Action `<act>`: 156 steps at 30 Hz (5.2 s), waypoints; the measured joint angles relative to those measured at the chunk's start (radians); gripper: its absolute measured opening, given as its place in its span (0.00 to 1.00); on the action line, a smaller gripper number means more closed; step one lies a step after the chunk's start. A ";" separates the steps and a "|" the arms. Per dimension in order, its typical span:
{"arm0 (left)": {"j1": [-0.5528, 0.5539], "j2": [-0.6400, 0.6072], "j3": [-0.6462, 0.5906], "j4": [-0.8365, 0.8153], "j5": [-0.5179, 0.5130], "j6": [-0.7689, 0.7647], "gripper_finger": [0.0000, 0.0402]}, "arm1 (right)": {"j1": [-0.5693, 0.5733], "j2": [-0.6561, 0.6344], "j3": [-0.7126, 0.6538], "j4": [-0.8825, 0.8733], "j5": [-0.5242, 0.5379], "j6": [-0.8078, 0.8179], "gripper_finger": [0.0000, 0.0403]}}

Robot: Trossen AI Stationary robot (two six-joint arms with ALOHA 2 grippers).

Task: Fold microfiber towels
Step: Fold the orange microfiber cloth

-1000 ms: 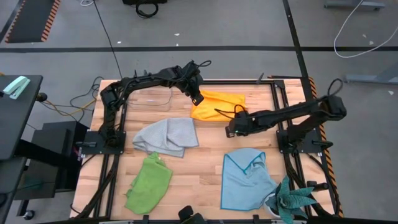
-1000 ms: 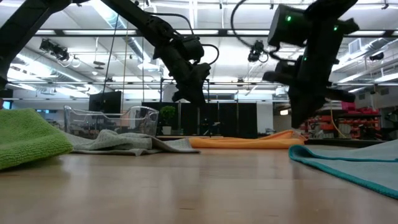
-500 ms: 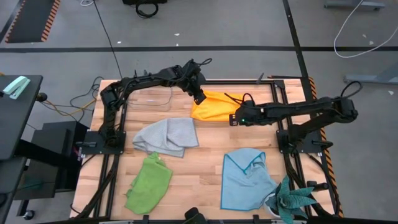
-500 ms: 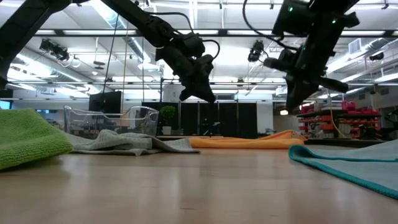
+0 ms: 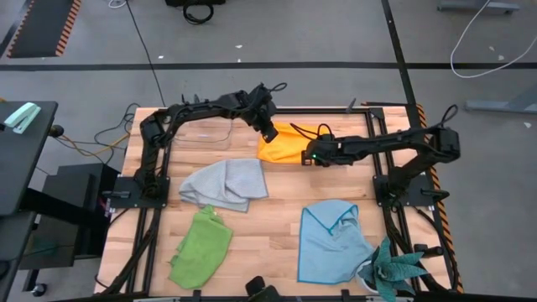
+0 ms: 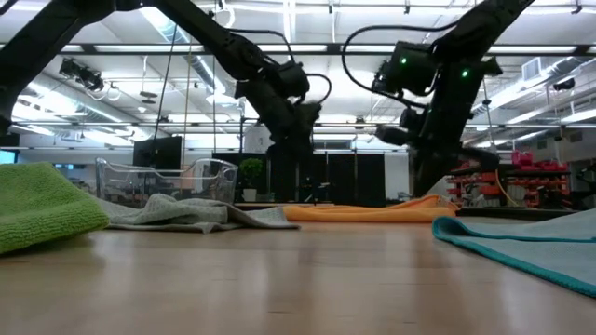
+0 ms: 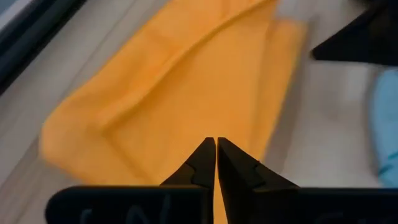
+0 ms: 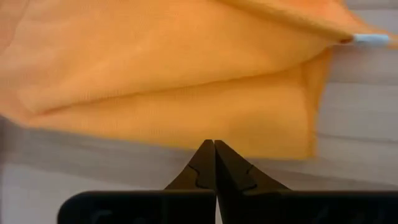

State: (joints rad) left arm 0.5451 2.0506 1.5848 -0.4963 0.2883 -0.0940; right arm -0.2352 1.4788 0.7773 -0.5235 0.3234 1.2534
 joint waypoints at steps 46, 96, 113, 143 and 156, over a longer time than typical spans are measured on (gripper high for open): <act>0.009 0.130 0.005 0.117 -0.239 0.184 0.38 | 0.009 0.097 0.000 0.077 -0.041 0.038 0.01; -0.010 0.124 0.122 -0.089 -0.229 0.053 0.05 | -0.035 0.079 0.021 0.003 -0.028 0.004 0.00; -0.005 0.123 0.300 -0.211 -0.231 0.064 0.08 | 0.034 0.079 0.017 -0.149 -0.132 0.010 0.00; -0.028 0.031 0.299 -0.432 -0.045 0.190 0.03 | -0.031 0.079 0.016 0.199 -0.187 -0.494 0.01; -0.028 0.024 0.299 -0.445 -0.048 0.193 0.08 | -0.045 0.079 0.016 0.205 -0.095 -0.433 0.01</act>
State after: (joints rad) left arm 0.5175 2.0747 1.8843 -0.9409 0.2405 0.0990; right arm -0.2800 1.5574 0.7937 -0.3184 0.2288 0.8201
